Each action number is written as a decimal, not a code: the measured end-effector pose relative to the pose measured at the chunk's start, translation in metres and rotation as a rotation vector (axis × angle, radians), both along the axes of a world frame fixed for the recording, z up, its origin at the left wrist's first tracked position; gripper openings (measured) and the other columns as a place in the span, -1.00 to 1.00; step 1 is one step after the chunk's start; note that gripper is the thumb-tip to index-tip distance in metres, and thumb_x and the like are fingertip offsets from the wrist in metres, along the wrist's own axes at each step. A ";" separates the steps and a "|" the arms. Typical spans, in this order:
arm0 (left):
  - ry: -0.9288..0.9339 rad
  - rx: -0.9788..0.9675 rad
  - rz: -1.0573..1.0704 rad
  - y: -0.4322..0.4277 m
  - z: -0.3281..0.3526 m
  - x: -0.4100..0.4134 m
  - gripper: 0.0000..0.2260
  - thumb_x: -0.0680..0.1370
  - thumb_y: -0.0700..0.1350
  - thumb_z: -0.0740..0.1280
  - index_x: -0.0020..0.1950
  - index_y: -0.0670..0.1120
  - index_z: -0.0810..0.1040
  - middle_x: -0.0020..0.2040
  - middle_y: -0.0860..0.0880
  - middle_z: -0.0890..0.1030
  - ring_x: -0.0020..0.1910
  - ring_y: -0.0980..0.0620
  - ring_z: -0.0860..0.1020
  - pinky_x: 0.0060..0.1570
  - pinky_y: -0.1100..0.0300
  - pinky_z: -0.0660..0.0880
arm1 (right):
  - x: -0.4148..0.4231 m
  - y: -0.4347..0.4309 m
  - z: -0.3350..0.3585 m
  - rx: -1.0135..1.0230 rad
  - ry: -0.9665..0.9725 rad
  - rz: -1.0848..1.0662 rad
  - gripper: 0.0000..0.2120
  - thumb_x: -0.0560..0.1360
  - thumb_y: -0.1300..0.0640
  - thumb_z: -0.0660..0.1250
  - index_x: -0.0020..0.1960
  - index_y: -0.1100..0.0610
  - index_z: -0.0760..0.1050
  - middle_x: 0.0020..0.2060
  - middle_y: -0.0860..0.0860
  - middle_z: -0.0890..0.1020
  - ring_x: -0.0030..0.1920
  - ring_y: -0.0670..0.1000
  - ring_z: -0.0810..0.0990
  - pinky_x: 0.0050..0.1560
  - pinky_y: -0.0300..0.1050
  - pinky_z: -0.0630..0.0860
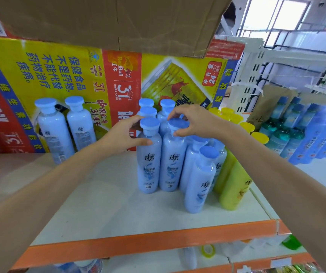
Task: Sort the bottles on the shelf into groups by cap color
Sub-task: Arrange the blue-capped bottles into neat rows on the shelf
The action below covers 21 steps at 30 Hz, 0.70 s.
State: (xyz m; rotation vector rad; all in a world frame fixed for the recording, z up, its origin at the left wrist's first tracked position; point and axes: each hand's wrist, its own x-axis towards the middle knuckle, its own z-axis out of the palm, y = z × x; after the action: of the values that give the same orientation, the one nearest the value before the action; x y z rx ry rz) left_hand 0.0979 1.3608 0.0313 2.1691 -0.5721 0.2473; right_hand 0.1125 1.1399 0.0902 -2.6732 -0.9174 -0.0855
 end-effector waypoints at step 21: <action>0.052 -0.017 0.017 0.003 -0.001 -0.018 -0.54 0.40 -0.05 0.46 0.24 -0.04 0.41 0.16 0.04 0.53 0.14 0.06 0.51 0.13 0.17 0.46 | -0.019 0.013 0.012 -0.040 -0.171 0.025 -0.50 0.44 -0.07 0.36 0.33 -0.01 0.33 0.25 -0.06 0.42 0.19 -0.09 0.42 0.14 -0.11 0.38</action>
State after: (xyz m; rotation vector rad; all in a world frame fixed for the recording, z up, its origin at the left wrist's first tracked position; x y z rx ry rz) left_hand 0.0799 1.3641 0.0303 2.1582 -0.5208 0.2029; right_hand 0.0937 1.1534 0.1024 -2.7231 -1.0132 -0.2978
